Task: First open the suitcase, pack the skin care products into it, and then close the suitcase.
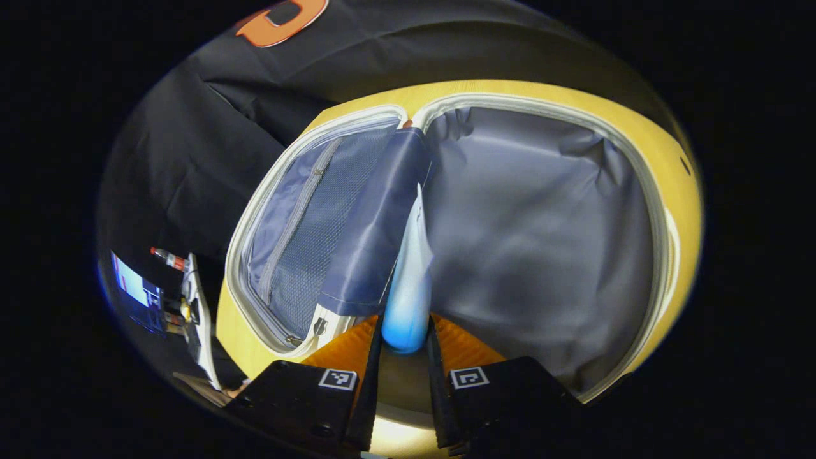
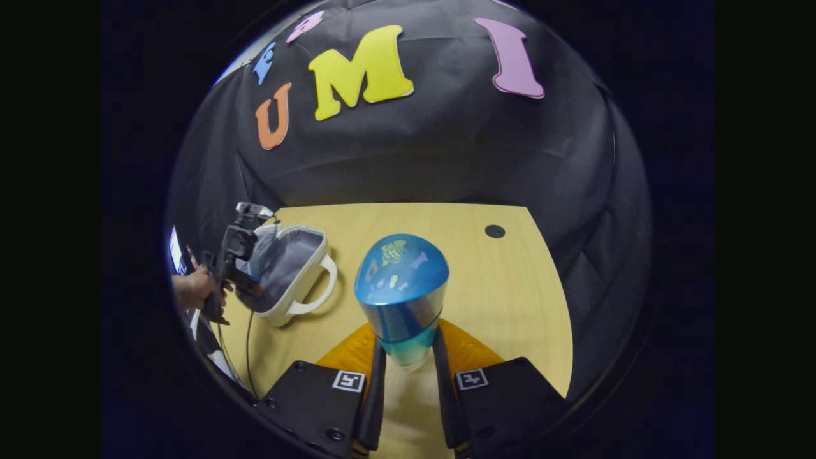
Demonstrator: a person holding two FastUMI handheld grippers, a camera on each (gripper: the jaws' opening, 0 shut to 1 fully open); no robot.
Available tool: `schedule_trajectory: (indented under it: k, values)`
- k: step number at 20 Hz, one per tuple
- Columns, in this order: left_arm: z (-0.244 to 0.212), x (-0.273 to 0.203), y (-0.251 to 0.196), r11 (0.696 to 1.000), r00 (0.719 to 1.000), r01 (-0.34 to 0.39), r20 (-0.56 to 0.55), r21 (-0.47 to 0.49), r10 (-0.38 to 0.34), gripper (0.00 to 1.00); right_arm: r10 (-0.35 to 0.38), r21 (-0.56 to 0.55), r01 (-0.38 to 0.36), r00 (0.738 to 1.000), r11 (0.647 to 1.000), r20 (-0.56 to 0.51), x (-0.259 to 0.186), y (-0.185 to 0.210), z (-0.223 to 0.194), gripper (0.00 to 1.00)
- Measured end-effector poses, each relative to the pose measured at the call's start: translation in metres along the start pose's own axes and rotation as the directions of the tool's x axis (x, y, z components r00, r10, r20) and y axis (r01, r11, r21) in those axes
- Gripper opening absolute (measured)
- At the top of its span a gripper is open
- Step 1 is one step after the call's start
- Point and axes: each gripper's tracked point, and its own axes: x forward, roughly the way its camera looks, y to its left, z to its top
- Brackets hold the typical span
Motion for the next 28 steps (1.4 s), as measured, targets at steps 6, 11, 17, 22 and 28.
schedule_trajectory:
  k: [6, 11, 17, 22, 28]
  values:
    - [-0.001, 0.007, 0.0, 0.998, 0.994, -0.06, -0.095, -0.014, 0.058, 0.41, 0.037, -0.005, -0.037, 0.999, 0.999, 0.037, -0.028, 0.008, 0.013, 0.35]
    - [0.002, 0.006, -0.005, 0.999, 0.987, -0.029, -0.156, -0.014, 0.026, 0.5, 0.056, -0.022, -0.055, 0.997, 0.998, 0.053, -0.043, 0.016, 0.006, 0.35]
    - [0.003, -0.011, -0.022, 0.989, 0.987, 0.132, -0.084, -0.066, -0.138, 0.97, 0.101, -0.062, -0.098, 0.994, 0.993, 0.051, -0.048, 0.043, 0.003, 0.35]
    - [0.009, -0.061, -0.01, 0.943, 0.949, 0.31, 0.102, -0.12, -0.298, 1.0, 0.218, -0.11, -0.211, 0.975, 0.971, 0.05, -0.022, 0.121, 0.038, 0.35]
    - [0.013, -0.132, 0.063, 0.891, 0.799, 0.442, 0.495, -0.102, -0.34, 1.0, 0.306, -0.108, -0.315, 0.948, 0.943, -0.092, 0.072, 0.246, 0.044, 0.35]
